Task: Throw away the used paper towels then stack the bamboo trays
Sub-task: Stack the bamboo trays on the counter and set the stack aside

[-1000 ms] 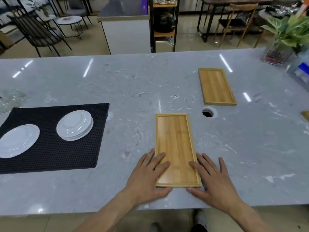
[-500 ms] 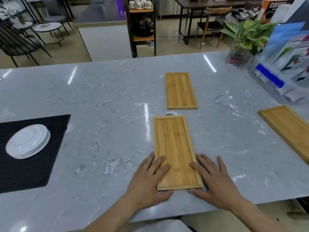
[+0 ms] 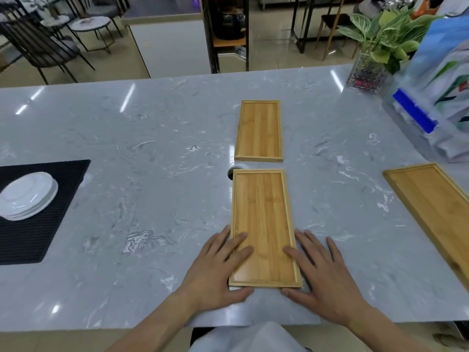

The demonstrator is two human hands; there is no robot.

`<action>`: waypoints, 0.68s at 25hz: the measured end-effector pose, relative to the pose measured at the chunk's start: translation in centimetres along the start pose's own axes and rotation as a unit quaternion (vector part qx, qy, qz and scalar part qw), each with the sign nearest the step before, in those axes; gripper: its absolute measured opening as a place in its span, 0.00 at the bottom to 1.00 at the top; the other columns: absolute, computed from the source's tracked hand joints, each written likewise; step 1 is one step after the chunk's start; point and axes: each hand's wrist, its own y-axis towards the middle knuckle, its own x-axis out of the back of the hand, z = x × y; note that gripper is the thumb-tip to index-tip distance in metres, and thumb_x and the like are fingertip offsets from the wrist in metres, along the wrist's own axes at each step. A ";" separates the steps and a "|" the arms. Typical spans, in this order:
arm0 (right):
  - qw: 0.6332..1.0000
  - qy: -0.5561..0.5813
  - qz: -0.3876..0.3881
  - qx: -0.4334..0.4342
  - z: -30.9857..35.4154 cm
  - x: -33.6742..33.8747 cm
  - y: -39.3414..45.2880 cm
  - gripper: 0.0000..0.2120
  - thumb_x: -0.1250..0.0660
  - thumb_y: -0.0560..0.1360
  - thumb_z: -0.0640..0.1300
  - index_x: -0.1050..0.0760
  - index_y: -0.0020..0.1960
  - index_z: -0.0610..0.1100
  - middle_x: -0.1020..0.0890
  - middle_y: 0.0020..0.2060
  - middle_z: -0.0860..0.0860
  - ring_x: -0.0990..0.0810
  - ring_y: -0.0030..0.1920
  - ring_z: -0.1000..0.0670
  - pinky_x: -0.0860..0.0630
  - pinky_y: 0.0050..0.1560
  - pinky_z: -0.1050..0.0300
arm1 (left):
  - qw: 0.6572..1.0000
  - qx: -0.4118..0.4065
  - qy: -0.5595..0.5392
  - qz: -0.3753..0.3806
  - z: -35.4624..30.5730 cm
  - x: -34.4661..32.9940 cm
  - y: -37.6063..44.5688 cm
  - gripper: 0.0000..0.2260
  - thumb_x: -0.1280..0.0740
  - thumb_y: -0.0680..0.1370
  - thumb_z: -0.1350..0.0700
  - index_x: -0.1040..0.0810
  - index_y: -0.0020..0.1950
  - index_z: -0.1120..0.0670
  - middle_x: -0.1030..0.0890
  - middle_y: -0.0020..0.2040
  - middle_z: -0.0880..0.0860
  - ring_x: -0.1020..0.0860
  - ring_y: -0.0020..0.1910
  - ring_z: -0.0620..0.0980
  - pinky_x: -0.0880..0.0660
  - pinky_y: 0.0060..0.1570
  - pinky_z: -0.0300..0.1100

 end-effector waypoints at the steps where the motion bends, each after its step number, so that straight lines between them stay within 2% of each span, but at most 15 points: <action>1: 1.000 -0.003 0.001 0.005 -0.2 0.2 0.1 0.38 0.47 0.70 0.75 0.36 0.73 0.54 0.43 0.77 0.48 0.47 0.77 0.46 0.51 0.73 0.38 | 1.000 -0.001 -0.001 0.004 0.0 0.0 0.0 0.34 0.38 0.72 0.30 0.35 0.73 0.45 0.39 0.78 0.47 0.51 0.78 0.54 0.45 0.74 0.55; 4: 0.999 -0.011 0.001 0.036 -1.2 0.7 0.5 0.36 0.46 0.70 0.75 0.35 0.71 0.55 0.38 0.76 0.48 0.42 0.76 0.45 0.48 0.71 0.38 | 1.000 -0.002 -0.018 -0.003 0.6 0.6 0.1 0.33 0.40 0.73 0.29 0.35 0.73 0.44 0.39 0.77 0.48 0.47 0.78 0.52 0.48 0.75 0.53; 7: 0.998 -0.007 -0.013 0.053 -3.2 2.0 2.3 0.33 0.47 0.72 0.73 0.35 0.71 0.56 0.33 0.73 0.50 0.37 0.74 0.47 0.46 0.71 0.41 | 0.998 -0.016 -0.027 -0.051 2.5 2.0 1.7 0.28 0.38 0.74 0.34 0.29 0.69 0.47 0.31 0.73 0.51 0.33 0.71 0.50 0.38 0.70 0.51; 10: 0.999 -0.016 -0.032 0.016 -5.1 4.1 7.1 0.31 0.50 0.74 0.71 0.34 0.70 0.56 0.30 0.71 0.52 0.35 0.73 0.48 0.44 0.73 0.43 | 0.997 -0.011 0.001 -0.081 5.5 3.8 6.0 0.24 0.37 0.75 0.38 0.24 0.64 0.51 0.24 0.66 0.53 0.25 0.63 0.52 0.32 0.63 0.49; 14: 0.998 -0.038 -0.036 -0.023 -8.0 5.9 14.7 0.33 0.54 0.73 0.71 0.37 0.71 0.56 0.30 0.71 0.52 0.36 0.73 0.48 0.45 0.74 0.42 | 0.997 0.039 0.046 -0.040 9.8 5.9 13.6 0.25 0.39 0.76 0.38 0.25 0.66 0.51 0.23 0.66 0.52 0.26 0.64 0.52 0.33 0.64 0.49; 17: 0.997 -0.041 -0.054 -0.039 -10.0 6.9 20.0 0.33 0.53 0.73 0.71 0.36 0.71 0.54 0.29 0.70 0.50 0.34 0.71 0.47 0.43 0.72 0.39 | 0.995 0.073 0.055 -0.031 12.8 6.7 19.0 0.26 0.41 0.75 0.36 0.26 0.66 0.51 0.24 0.66 0.51 0.27 0.65 0.52 0.34 0.65 0.51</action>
